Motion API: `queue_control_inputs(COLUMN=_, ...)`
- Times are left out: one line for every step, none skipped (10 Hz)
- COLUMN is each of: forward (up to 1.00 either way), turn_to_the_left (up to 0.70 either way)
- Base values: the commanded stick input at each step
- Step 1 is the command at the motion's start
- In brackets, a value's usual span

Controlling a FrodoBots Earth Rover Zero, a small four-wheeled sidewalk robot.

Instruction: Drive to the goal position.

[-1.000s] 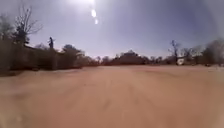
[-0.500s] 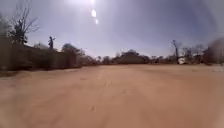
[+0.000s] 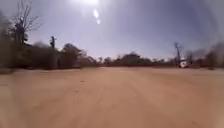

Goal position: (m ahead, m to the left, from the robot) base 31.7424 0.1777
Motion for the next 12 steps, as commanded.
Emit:
queue_control_inputs(forward=0.85, turn_to_the_left=0.00)
queue_control_inputs(forward=0.85, turn_to_the_left=0.00)
queue_control_inputs(forward=0.85, turn_to_the_left=0.00)
queue_control_inputs(forward=0.85, turn_to_the_left=0.00)
queue_control_inputs(forward=0.85, turn_to_the_left=0.00)
queue_control_inputs(forward=0.85, turn_to_the_left=0.00)
queue_control_inputs(forward=0.85, turn_to_the_left=0.00)
queue_control_inputs(forward=0.85, turn_to_the_left=0.00)
queue_control_inputs(forward=0.85, turn_to_the_left=0.00)
queue_control_inputs(forward=0.85, turn_to_the_left=0.00)
queue_control_inputs(forward=0.85, turn_to_the_left=0.00)
queue_control_inputs(forward=0.85, turn_to_the_left=0.00)
